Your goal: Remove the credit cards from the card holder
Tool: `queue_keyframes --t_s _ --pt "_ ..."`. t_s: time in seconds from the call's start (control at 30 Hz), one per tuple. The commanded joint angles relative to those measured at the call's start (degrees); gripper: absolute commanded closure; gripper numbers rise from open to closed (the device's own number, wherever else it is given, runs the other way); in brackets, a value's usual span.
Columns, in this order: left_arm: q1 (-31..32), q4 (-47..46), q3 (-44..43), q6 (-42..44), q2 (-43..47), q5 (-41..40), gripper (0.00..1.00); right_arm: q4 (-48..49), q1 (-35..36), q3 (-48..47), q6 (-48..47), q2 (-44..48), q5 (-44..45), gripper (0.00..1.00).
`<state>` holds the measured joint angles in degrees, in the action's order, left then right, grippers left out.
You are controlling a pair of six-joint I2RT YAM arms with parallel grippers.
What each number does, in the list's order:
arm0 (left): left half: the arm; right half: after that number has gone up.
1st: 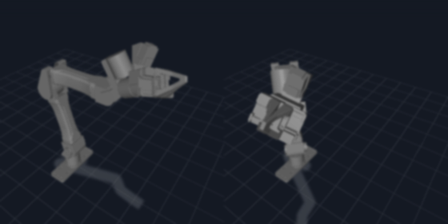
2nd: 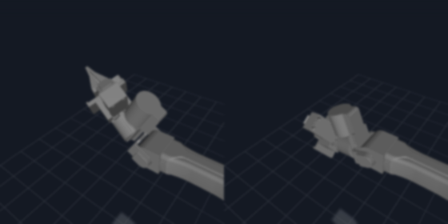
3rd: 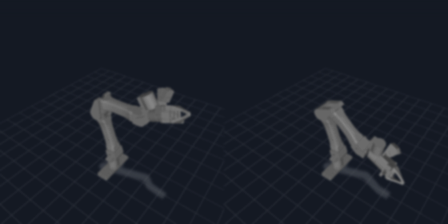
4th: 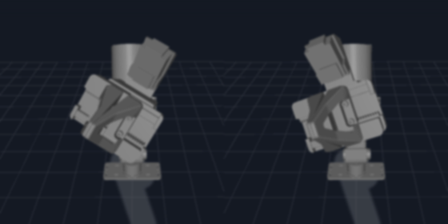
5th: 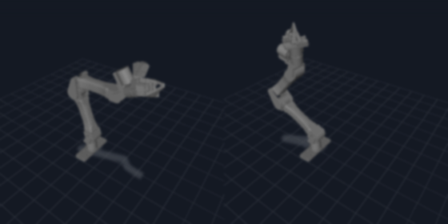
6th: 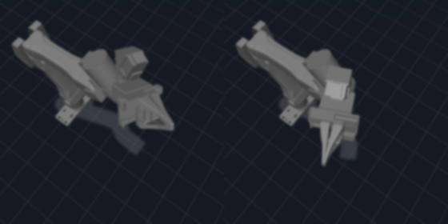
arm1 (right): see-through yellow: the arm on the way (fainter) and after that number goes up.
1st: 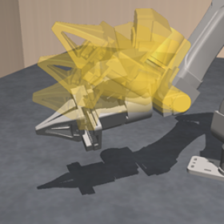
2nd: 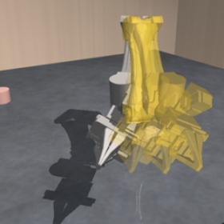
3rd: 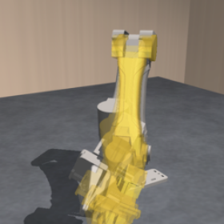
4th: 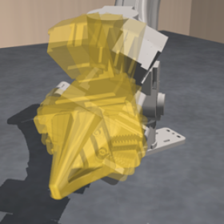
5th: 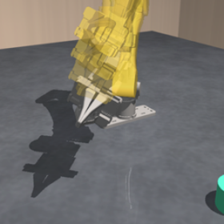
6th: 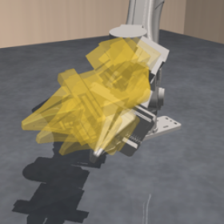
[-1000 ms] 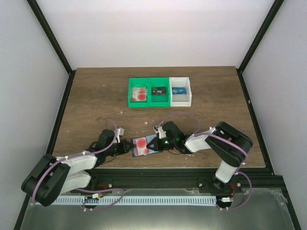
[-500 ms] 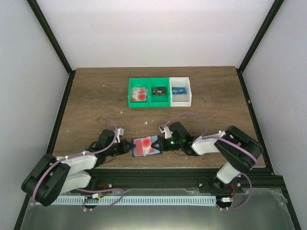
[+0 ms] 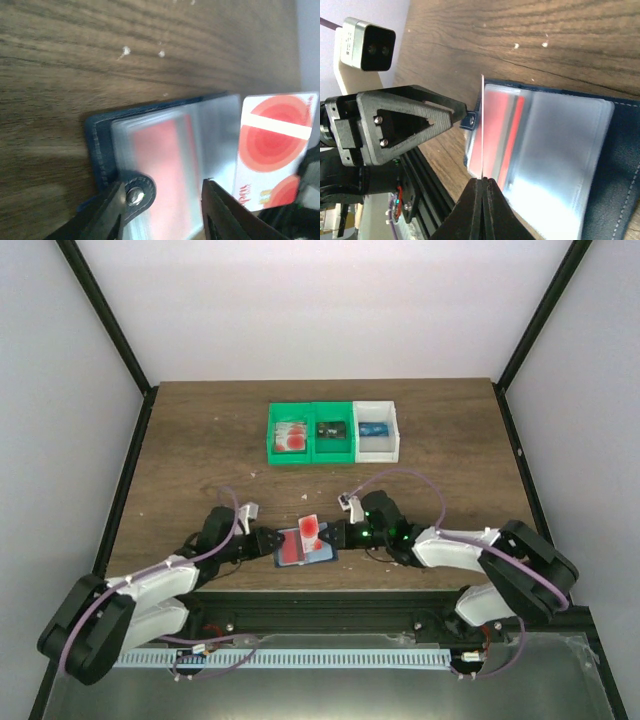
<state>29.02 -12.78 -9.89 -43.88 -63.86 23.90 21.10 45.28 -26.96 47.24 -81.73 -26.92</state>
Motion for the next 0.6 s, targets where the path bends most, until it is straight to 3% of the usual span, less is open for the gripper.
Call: queue_keyframes --t_s 0.0,0.13,0.27,0.37,0.57 --pt "-0.01 1.88 -2.47 -3.68 5.8 3.74 0.47 0.13 -0.45 0.91 1.78 4.42 0.22 1.0" --pt "0.05 1.65 -3.46 -7.4 14.08 5.34 0.33 2.64 -0.5 1.5 5.29 8.3 0.11 1.0" --pt "0.08 -2.62 -2.15 -11.38 19.81 8.34 0.32 7.32 -0.45 2.19 9.1 10.77 -1.26 0.99" --pt "0.03 -6.08 -0.48 -14.17 21.57 9.46 0.32 12.35 -0.33 2.43 11.96 10.88 -3.75 1.0" --pt "0.19 -17.71 3.22 -20.64 21.06 12.99 0.48 18.7 0.65 1.98 15.33 9.57 -6.14 1.0"
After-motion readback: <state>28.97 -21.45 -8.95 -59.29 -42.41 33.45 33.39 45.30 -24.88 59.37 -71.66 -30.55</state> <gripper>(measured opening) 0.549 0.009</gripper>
